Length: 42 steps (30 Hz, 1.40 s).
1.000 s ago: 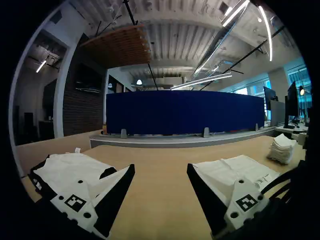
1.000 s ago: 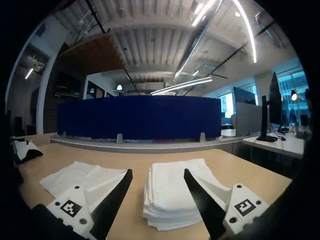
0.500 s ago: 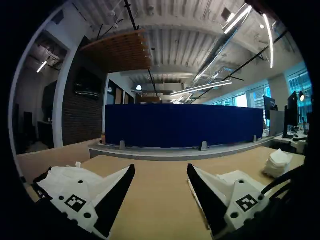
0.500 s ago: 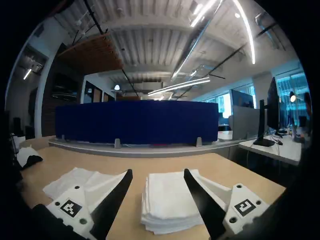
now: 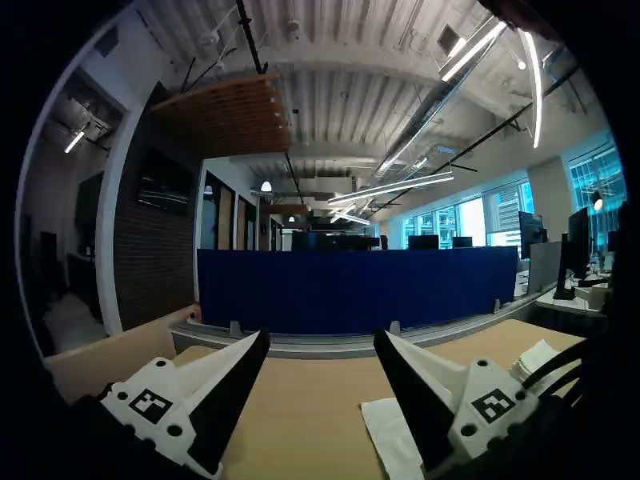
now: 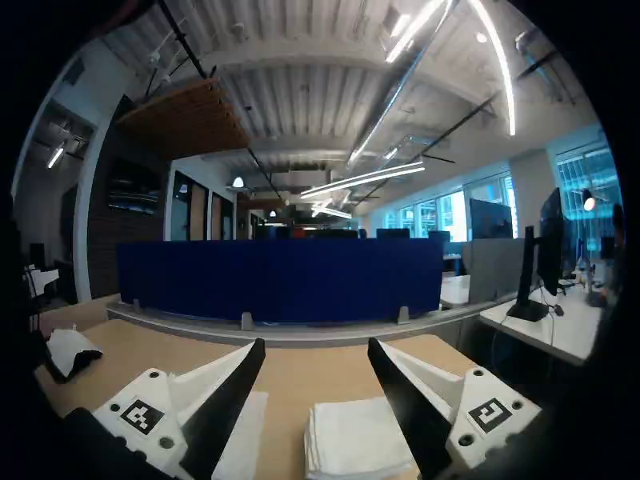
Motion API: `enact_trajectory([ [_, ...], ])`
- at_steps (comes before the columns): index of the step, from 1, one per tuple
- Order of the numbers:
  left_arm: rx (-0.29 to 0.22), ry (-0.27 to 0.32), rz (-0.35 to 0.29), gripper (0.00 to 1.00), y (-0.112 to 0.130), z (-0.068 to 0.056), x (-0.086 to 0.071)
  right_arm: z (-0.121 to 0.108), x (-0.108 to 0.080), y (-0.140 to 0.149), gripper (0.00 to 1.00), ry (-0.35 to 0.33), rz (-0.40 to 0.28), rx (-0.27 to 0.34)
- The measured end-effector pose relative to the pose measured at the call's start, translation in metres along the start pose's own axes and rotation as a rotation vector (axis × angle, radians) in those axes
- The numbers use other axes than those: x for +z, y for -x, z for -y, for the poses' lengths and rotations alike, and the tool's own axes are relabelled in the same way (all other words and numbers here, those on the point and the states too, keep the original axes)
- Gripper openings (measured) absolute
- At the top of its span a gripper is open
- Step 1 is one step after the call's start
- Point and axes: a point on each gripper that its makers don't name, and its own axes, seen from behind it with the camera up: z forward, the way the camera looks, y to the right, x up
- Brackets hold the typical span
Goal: Fold towel
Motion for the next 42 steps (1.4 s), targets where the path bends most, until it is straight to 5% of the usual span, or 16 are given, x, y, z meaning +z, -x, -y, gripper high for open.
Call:
enact_trajectory([
  [8,0.041,0.050,0.086,0.97,0.007,-0.011,0.003,0.004,0.008,-0.016,1.00,-0.040,0.037,-0.026],
  [17,0.106,0.155,0.202,0.97,0.024,-0.027,0.000,0.027,0.008,-0.001,1.00,-0.171,0.166,-0.088],
  [23,0.143,0.277,0.291,0.97,0.039,-0.048,-0.005,0.049,0.000,0.015,1.00,-0.307,0.282,-0.133],
  [32,0.102,0.454,0.472,0.97,0.074,-0.077,-0.024,0.071,-0.020,0.053,1.00,-0.465,0.481,-0.251],
  [42,0.178,0.498,0.526,0.97,0.101,-0.089,-0.031,0.081,-0.019,0.081,1.00,-0.513,0.540,-0.271],
])
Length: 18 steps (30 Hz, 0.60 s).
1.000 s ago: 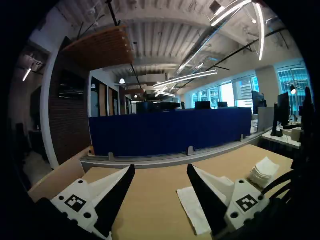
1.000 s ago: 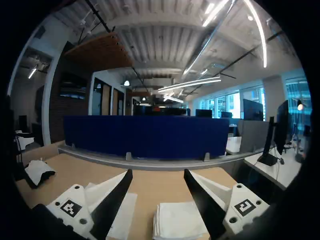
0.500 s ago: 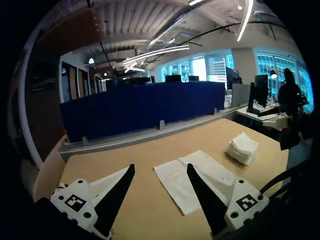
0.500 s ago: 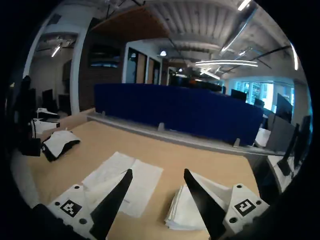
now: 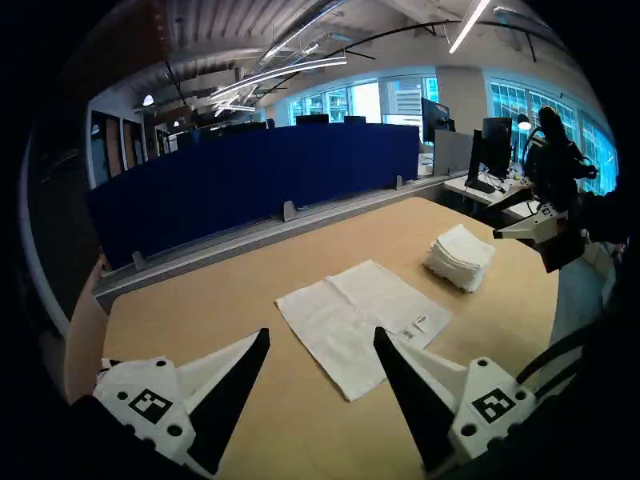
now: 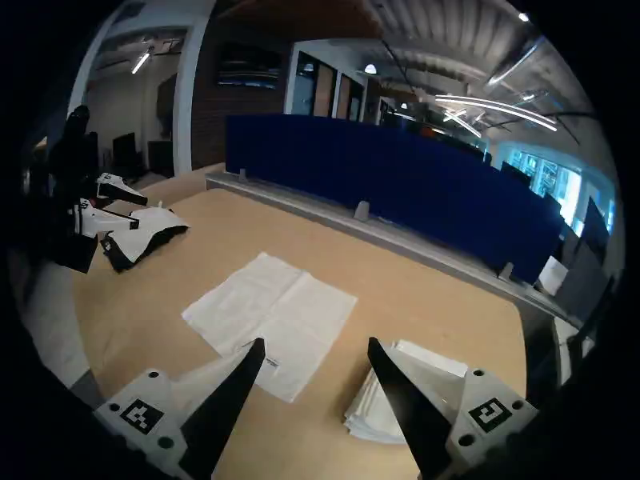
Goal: Fold towel
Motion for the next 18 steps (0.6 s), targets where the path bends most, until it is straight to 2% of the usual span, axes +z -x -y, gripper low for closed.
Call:
enact_trajectory([
  [8,0.006,0.023,0.036,0.97,0.032,-0.012,0.020,0.007,0.022,0.030,1.00,-0.009,0.030,0.001],
  [18,0.040,0.053,0.093,0.97,0.081,-0.027,0.057,0.022,0.057,0.072,1.00,-0.036,0.076,0.022],
])
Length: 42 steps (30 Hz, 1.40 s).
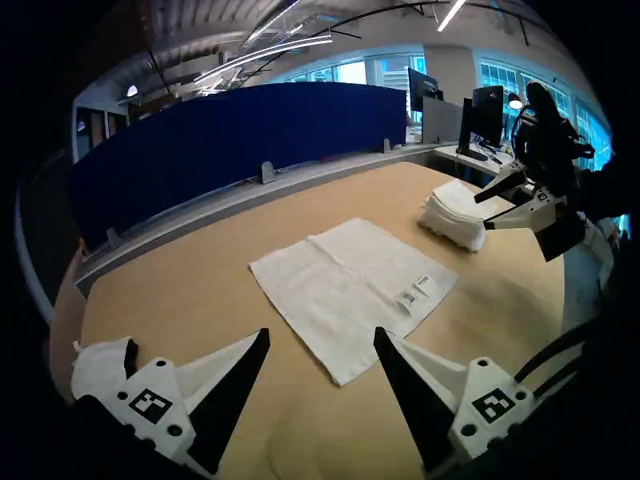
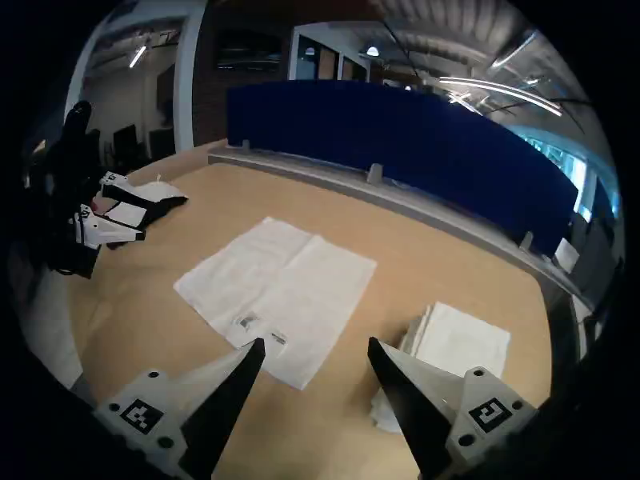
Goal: Fold towel
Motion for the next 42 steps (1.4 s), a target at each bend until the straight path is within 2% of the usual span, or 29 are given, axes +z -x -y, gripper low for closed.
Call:
enact_trajectory([
  [9,0.020,0.019,0.086,0.97,0.045,-0.004,0.032,0.009,0.030,0.034,1.00,-0.027,0.050,0.001],
  [17,0.020,0.027,0.143,0.97,0.074,-0.005,0.051,0.010,0.049,0.057,1.00,-0.031,0.086,0.008],
  [29,0.056,0.082,0.202,0.97,0.095,-0.019,0.065,0.008,0.063,0.085,1.00,-0.038,0.138,0.014],
  [36,0.052,0.106,0.227,0.97,0.098,-0.023,0.068,0.009,0.067,0.092,1.00,-0.050,0.154,0.010],
  [42,0.067,0.124,0.247,0.97,0.102,-0.027,0.068,0.009,0.071,0.096,0.95,-0.057,0.173,0.015],
])
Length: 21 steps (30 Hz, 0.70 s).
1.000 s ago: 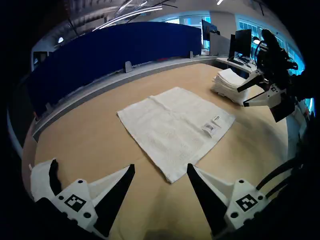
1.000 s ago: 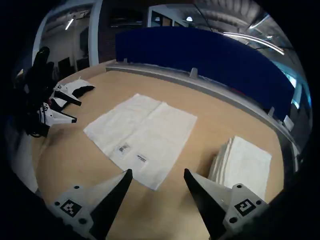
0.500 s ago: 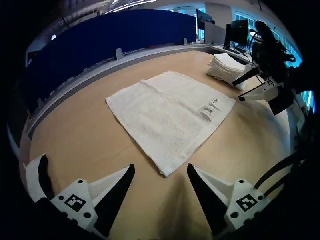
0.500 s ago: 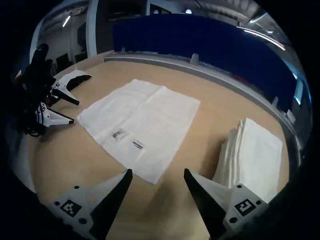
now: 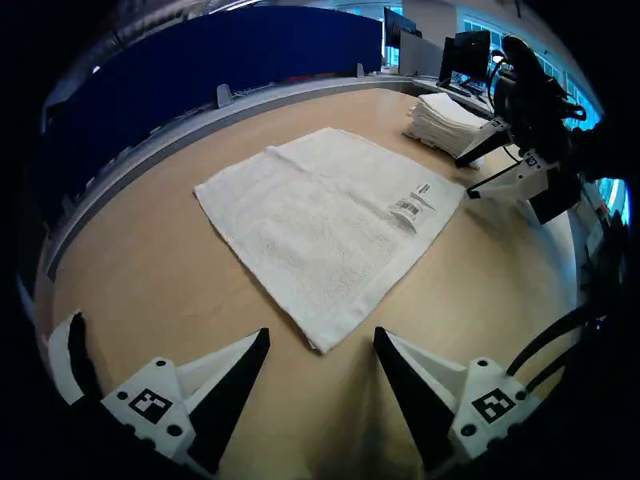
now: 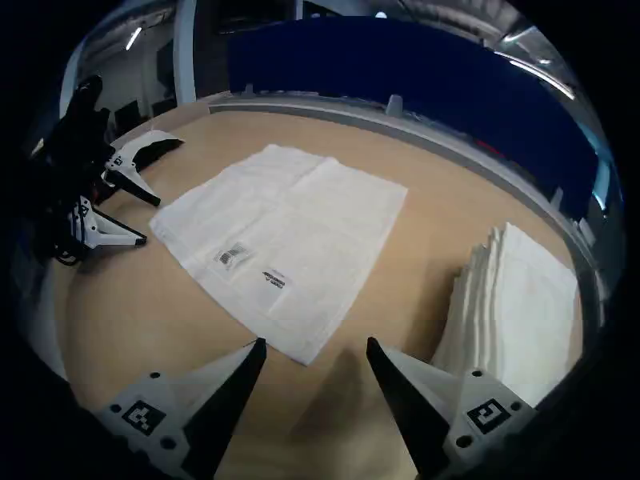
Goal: Fold towel
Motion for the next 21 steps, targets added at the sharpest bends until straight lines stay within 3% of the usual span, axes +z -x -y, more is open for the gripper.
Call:
enact_trajectory([
  [8,0.010,0.014,0.023,0.90,0.002,-0.006,0.002,0.002,0.001,0.005,0.84,-0.009,0.014,-0.001],
  [15,-0.001,0.001,0.029,0.85,-0.001,-0.001,0.004,0.008,0.002,0.012,0.69,-0.034,0.027,0.005],
  [19,-0.001,0.003,0.031,0.82,-0.001,-0.001,0.005,0.009,0.003,0.014,0.68,-0.035,0.032,0.006],
  [21,0.000,0.003,0.031,0.82,-0.001,-0.002,0.005,0.010,0.003,0.014,0.63,-0.035,0.033,0.004],
])
